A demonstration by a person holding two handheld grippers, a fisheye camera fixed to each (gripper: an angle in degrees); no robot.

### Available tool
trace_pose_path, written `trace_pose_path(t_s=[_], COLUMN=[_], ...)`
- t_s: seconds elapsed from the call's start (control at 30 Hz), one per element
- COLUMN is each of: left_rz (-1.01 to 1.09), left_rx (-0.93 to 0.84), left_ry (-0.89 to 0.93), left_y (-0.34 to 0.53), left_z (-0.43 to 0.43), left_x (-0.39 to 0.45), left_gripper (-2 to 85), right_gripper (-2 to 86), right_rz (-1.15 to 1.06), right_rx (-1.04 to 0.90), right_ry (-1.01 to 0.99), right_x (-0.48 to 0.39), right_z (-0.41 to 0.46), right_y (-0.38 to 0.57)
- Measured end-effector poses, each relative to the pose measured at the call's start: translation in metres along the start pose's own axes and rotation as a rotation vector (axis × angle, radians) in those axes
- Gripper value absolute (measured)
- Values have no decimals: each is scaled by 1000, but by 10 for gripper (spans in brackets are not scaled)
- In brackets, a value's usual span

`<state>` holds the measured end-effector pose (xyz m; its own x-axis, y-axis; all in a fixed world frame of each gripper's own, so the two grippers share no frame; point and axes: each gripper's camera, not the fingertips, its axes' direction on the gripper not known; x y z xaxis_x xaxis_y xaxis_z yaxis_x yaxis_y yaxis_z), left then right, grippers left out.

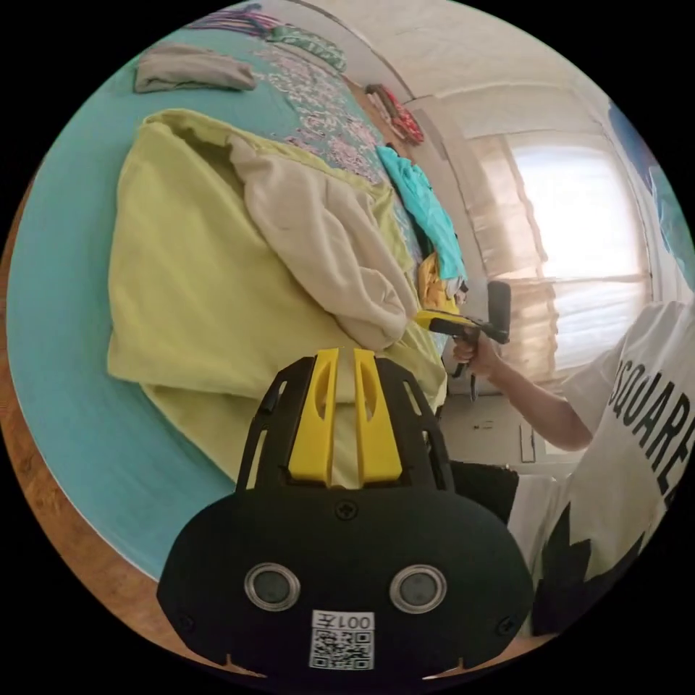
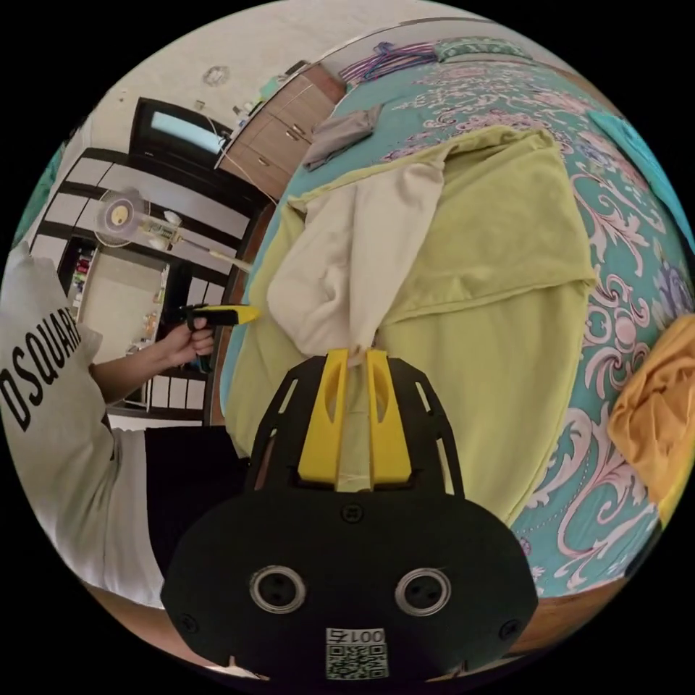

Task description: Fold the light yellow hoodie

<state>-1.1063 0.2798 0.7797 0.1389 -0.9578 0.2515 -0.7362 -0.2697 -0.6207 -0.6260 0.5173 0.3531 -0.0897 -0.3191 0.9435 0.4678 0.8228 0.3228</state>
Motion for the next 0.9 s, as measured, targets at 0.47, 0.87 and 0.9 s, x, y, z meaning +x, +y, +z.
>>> trace_pose_path(t_s=[0.47,0.87,0.9], left_rz=[-290,-245,-238], left_rx=[195,241,240], left_ry=[171,67,29], left_y=[-96,-67,-72], left_z=[-23,-84,-90], left_x=[44,29,32], left_gripper=[-6,15,19], right_gripper=[24,41,46], right_rz=[31,39,31], right_rx=[-16,117,146], right_ry=[179,125,135], right_x=[-19,29,29], right_z=[-2,-47,-56], right_y=[-65,7,3])
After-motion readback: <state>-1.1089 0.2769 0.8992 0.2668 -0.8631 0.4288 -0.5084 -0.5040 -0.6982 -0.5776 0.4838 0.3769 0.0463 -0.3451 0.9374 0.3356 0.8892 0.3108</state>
